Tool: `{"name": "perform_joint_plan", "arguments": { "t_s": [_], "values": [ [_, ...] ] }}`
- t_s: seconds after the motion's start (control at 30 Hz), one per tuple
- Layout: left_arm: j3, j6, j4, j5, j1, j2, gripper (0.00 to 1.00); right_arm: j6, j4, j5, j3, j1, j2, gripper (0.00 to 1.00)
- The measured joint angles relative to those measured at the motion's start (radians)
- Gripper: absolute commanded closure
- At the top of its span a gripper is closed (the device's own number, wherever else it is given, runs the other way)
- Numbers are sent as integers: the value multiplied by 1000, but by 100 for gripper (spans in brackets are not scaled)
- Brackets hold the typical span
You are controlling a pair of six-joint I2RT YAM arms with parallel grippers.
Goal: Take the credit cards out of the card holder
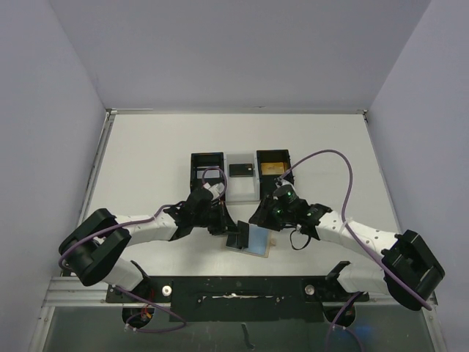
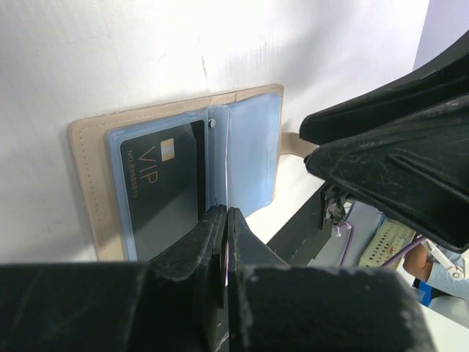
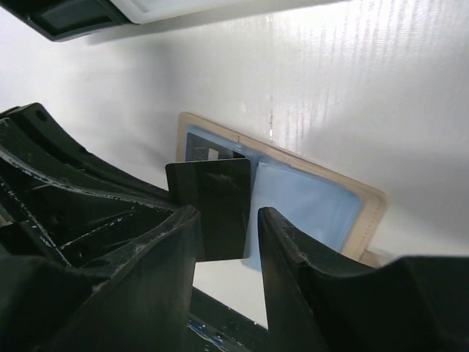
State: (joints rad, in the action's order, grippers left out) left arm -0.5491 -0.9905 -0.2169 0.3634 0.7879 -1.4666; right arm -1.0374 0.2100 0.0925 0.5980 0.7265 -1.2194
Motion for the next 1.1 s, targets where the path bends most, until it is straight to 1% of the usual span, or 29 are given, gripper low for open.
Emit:
{"name": "perform_joint_plan", "arguments": {
  "t_s": [0.13,0.2,0.3,0.33,0.4,0.5,0.53,0.6,0.67,0.83,1.0,1.1],
  "values": [
    [1,0,-2,0,0,-2,100,-22,-40,32,-19,7,-21,64],
    [1,0,-2,0,0,-3,100,-38,-79,55,-48,8,-50,67],
    [4,-1,-18,16,0,-9,92,-63,-124,92,-110,8,-98,68],
    [8,-3,-28,23,0,-11,87,-74,-140,111,-117,7,-105,69],
    [19,-13,-59,45,0,-19,85,-75,-157,111,-117,8,-113,70],
    [23,-23,-87,77,0,-48,85,-78,-167,118,-116,9,-125,70],
    [23,-24,-94,87,0,-61,85,-78,-171,119,-116,9,-126,70],
    [23,-26,-98,99,0,-81,94,-78,-177,122,-116,9,-131,70],
    [23,-28,-98,104,0,-87,100,-78,-180,123,-116,9,-133,70],
    [21,-17,-74,91,0,-76,100,-76,-179,122,-115,9,-133,70],
    [21,9,0,34,-4,18,100,-60,-158,109,-106,10,-122,65],
    [22,40,25,5,-7,82,100,-27,-118,98,-87,10,-85,62]
  ]
}}
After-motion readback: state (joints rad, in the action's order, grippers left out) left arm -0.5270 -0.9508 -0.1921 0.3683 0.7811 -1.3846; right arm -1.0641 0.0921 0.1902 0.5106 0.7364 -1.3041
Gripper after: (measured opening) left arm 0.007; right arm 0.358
